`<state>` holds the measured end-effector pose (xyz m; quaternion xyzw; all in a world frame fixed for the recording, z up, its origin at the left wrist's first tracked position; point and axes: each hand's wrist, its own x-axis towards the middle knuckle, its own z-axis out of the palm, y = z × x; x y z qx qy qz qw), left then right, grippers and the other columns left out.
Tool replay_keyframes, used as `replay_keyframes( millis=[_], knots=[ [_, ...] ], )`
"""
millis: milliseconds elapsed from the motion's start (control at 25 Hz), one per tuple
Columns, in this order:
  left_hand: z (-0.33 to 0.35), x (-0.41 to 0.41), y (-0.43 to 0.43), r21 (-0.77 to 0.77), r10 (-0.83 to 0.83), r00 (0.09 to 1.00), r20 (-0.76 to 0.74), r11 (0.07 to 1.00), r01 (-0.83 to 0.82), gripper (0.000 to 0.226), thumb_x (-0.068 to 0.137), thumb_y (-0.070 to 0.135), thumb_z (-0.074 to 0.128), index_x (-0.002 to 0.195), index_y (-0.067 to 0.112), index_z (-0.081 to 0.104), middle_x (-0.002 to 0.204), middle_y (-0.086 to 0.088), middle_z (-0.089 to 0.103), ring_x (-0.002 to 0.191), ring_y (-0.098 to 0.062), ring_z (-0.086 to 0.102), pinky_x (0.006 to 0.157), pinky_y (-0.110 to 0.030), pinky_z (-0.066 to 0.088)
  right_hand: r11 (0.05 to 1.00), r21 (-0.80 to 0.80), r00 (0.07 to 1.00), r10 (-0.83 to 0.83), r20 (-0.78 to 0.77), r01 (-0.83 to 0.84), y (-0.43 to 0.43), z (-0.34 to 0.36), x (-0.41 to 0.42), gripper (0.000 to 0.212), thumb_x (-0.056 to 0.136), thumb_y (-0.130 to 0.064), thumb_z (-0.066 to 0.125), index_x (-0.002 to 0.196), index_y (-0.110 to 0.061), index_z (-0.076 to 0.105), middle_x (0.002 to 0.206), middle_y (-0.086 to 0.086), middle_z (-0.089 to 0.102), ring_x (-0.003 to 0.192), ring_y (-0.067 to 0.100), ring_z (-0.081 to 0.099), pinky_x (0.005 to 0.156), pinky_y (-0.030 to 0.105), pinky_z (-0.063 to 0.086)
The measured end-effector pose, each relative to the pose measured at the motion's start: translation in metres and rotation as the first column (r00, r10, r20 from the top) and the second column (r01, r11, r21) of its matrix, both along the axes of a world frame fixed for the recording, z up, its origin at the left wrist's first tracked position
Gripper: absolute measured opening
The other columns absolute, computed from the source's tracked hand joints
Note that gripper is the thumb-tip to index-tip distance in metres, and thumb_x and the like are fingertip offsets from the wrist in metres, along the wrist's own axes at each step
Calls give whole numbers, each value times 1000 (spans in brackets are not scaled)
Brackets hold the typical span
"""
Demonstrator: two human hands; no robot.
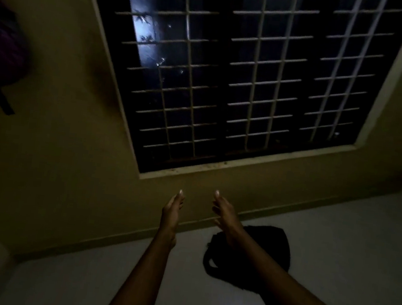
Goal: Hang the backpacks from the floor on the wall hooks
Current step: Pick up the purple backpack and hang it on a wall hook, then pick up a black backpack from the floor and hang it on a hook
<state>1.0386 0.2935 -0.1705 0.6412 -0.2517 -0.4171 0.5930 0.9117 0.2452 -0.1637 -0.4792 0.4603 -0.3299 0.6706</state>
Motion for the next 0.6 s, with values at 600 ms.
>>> replay_keyframes(
  millis=[600],
  knots=[
    [-172, -124, -174, 372, -90, 989, -117, 919, 127, 44, 93, 38, 45, 131, 16, 48, 135, -10, 53, 116, -23, 52, 92, -29, 42, 964, 265, 977, 32, -209, 26, -172, -172, -141, 43, 94, -29, 49, 133, -9, 48, 136, 13, 51, 127, 29, 47, 98, 34, 42]
  ],
)
